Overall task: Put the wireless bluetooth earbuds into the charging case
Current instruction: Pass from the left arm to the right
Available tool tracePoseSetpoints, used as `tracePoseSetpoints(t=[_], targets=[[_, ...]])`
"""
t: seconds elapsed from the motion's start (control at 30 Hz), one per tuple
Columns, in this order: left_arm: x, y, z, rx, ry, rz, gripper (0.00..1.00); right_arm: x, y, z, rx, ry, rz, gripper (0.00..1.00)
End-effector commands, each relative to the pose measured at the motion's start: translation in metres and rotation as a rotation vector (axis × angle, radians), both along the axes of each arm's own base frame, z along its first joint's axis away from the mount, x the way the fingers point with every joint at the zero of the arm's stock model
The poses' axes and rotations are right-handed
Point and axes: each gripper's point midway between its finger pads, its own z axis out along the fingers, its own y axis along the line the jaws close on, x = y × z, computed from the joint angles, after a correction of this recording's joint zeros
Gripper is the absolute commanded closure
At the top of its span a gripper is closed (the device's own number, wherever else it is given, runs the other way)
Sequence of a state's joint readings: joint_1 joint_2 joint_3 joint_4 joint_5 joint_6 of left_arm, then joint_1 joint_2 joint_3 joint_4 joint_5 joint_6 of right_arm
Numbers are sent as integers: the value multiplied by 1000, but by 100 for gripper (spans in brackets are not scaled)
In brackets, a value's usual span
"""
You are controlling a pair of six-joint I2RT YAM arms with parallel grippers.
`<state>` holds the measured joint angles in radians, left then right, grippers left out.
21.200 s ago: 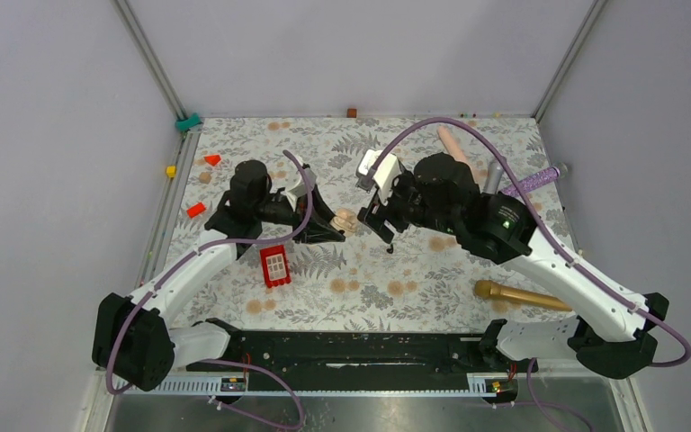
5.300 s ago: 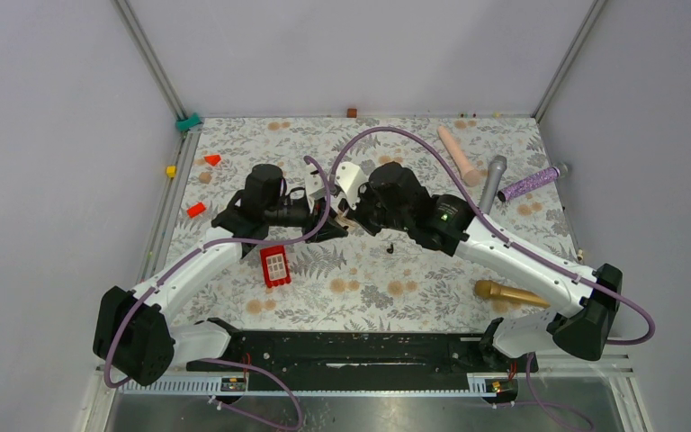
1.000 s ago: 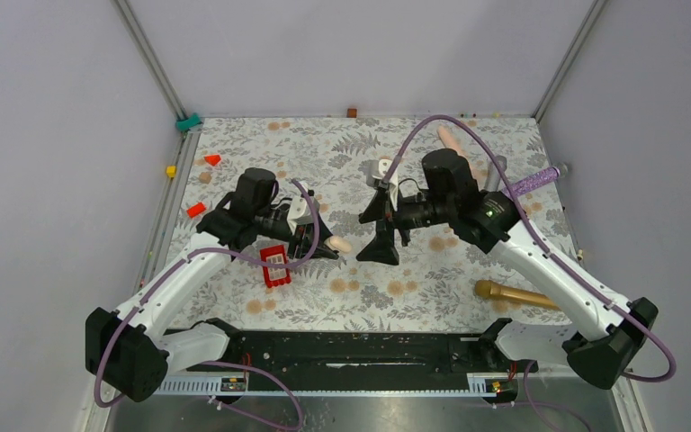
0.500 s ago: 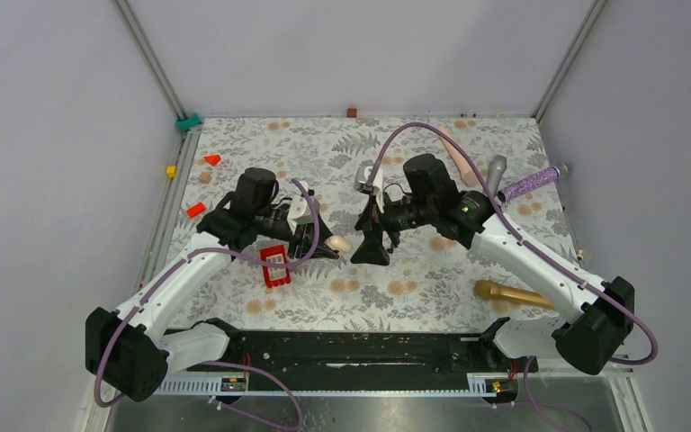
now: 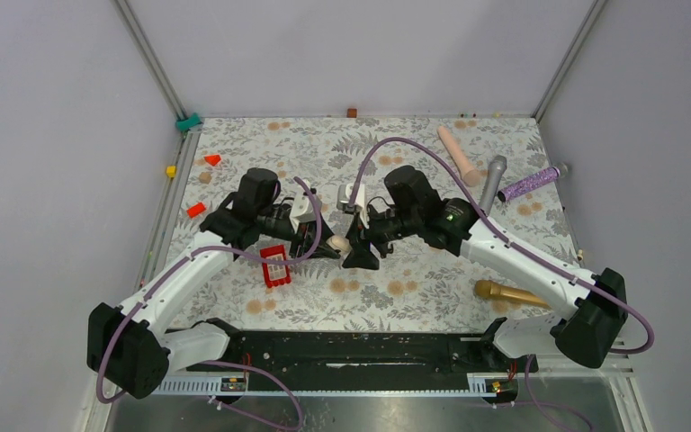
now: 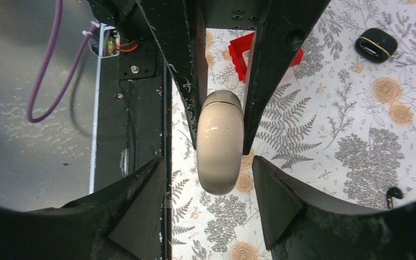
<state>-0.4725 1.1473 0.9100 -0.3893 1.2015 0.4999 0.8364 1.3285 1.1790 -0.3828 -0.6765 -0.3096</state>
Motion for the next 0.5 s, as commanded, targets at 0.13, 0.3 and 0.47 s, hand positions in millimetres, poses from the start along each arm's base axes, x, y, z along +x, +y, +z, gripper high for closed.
tracePoseSetpoints(t=[0.13,0.3,0.47], targets=[[-1,-4,7,-38,-29,-32,100,6,2,5,9,-82,-2,42],[-2,-5,6,-36,-22,-36,100,6,2,6,9,-89,-2,50],[-3,-7,4,-33,-11,-44,99,4,4,5,6,-89,3,54]])
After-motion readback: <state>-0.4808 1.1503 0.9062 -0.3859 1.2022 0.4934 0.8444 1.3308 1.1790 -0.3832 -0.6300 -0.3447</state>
